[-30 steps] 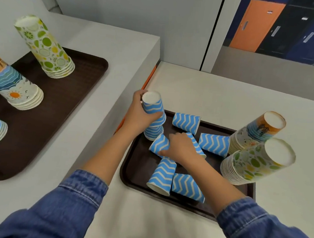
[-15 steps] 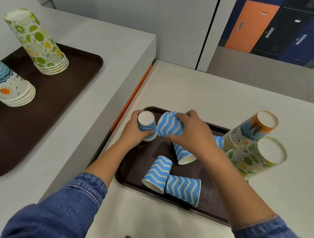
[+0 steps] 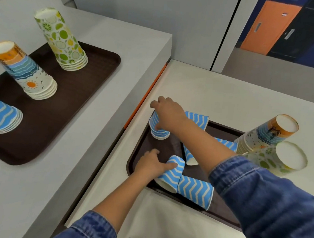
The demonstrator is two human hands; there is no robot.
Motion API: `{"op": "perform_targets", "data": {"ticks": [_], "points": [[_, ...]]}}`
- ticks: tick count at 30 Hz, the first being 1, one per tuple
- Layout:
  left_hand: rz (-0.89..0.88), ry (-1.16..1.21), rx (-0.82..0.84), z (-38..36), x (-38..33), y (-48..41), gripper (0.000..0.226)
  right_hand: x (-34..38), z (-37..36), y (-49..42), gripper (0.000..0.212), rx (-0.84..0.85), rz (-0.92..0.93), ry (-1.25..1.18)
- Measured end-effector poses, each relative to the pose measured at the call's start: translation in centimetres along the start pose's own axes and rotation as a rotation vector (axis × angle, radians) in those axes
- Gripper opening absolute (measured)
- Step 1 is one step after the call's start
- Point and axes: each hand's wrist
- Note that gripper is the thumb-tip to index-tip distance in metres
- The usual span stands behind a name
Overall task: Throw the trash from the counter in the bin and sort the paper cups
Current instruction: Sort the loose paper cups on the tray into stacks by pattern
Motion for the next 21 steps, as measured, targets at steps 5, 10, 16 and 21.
{"op": "perform_targets", "data": {"ticks": [5,10,16,21], "points": [[-0.003,0.075,0.125,-0.3,0.1,-0.2,0.081,-0.4,-2.6,0.0,0.096,0.125,-0.028,-0.111],[-0.015,0.159,0.18,-0.7,0.0,0.0,0.071,-1.9,-1.7,2.5,0.098,-0.051,-0.25,-0.397],[-0.053,0.164,0.18,-0.2,-0.5,0.2,0.058,-5.0,-2.4,6.9,0.055,0.163,-0.515,-0.282],[-0.156,0.521,0.074,4.7,-2.0,1.4,0.044,-5.1,-3.9,7.9,0.043,0.2,-0.548,-0.187]]}}
Point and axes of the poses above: each hand's wrist, its own y-axis away from the middle knuckle, its own z-axis out of the back of the hand, x = y × z, and after that the axes turned 1 degree about x, right-handed
